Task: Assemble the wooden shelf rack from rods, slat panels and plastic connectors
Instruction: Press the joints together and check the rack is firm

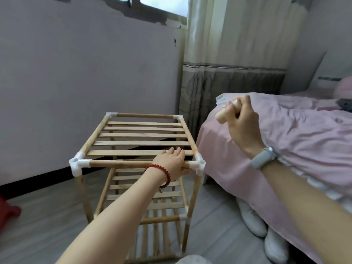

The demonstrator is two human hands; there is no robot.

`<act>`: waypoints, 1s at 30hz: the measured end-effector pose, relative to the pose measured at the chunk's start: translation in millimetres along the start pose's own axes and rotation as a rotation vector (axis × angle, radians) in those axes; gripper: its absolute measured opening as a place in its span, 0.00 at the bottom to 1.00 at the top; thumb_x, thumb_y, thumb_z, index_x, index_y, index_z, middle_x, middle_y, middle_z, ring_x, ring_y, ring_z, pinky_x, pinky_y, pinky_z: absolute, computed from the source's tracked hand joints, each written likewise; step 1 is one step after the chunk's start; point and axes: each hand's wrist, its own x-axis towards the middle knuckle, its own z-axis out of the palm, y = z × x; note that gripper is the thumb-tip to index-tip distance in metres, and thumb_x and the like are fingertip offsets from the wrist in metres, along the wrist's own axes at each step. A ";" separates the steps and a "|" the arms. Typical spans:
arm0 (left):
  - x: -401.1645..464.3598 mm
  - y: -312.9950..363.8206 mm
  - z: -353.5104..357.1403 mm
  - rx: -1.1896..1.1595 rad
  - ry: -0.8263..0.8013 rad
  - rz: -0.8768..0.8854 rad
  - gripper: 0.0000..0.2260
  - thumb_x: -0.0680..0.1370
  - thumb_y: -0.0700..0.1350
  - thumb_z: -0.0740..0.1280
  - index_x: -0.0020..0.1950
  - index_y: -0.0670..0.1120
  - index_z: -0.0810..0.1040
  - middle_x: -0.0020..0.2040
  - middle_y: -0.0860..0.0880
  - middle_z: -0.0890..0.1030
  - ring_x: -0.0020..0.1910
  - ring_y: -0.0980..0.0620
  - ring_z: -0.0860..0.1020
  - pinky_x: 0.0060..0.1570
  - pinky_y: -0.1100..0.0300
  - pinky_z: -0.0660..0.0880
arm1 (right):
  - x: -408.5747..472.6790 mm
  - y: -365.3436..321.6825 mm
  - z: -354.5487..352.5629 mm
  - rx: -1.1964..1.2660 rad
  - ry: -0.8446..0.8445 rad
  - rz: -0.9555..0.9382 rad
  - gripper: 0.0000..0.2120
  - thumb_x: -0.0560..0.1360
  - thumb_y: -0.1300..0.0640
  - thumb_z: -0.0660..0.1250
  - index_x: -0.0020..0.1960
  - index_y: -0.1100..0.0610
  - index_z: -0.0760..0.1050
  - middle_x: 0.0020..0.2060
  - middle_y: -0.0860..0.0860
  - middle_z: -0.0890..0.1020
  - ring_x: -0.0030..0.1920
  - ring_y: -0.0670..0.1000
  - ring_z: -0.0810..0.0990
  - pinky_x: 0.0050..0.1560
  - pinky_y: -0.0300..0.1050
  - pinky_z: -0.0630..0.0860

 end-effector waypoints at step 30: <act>-142.7 -167.2 -3.0 -0.068 0.313 -0.319 0.12 0.76 0.49 0.66 0.53 0.43 0.79 0.58 0.46 0.78 0.58 0.45 0.75 0.59 0.52 0.72 | -73.2 -37.1 142.5 0.275 -0.538 -0.031 0.11 0.78 0.48 0.62 0.50 0.57 0.70 0.38 0.51 0.80 0.36 0.50 0.80 0.40 0.51 0.80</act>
